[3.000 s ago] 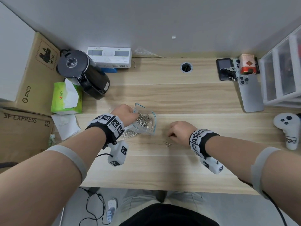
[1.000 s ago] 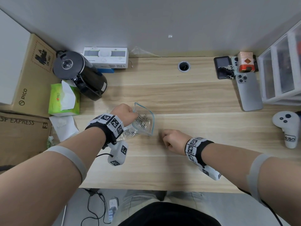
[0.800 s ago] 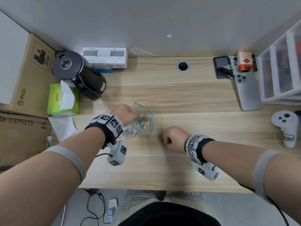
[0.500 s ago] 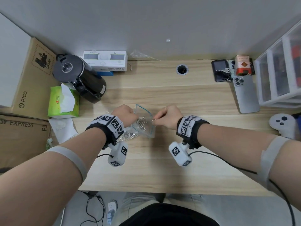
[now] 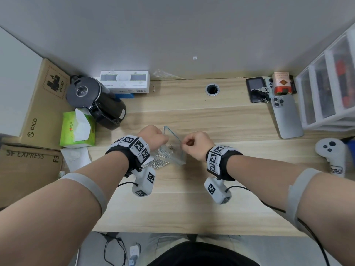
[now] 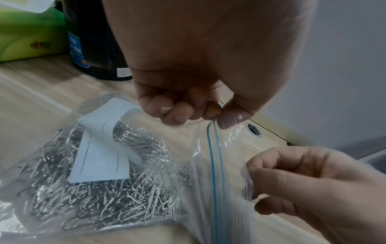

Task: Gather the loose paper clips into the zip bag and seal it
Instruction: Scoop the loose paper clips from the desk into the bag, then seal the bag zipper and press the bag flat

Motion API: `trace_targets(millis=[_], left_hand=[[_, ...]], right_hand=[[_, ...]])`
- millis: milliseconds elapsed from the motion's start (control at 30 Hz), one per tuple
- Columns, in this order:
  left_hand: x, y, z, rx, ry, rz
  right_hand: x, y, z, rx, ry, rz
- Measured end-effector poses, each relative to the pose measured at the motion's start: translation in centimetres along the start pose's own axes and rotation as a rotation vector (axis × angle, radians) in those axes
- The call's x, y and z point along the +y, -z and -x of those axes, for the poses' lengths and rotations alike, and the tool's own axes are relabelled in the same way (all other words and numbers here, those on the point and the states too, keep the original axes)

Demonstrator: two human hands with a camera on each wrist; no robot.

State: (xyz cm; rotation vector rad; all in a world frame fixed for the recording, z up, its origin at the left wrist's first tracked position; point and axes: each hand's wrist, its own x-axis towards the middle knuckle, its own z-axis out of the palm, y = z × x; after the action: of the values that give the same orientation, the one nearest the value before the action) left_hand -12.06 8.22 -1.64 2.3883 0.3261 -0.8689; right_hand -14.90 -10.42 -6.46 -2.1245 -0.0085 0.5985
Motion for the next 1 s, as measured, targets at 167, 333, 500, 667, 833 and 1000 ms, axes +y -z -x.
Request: trace_targets(millis=[167,333,500,667,833,1000], left_hand=[[2.3,0.1,0.0,-0.039,0.020,0.109],[4.7,0.6,-0.6,-0.060,0.052,0.264],[7.0,1.2,-0.8,-0.030,0.067,0.295],[8.3,2.2,-0.7,0.123,0.112,0.254],[9.0,2.2,-0.8,0.072,0.057,0.519],[8.8,2.1,0.6,-0.136,0.075,0.751]], right_hand=[[-0.2,1.2,0.9,-0.066,-0.184,-0.214],[0.2,2.0,0.5,-0.038,-0.237,-0.211],[0.4,5.1,-0.4,0.075,-0.168,-0.272],[-0.7,8.8,-0.5,-0.092,-0.249,-0.256],[-3.3,12.8,-0.5,-0.346,-0.282,-0.296],[-4.2,15.4,-1.5,-0.169,-0.271,-0.103]])
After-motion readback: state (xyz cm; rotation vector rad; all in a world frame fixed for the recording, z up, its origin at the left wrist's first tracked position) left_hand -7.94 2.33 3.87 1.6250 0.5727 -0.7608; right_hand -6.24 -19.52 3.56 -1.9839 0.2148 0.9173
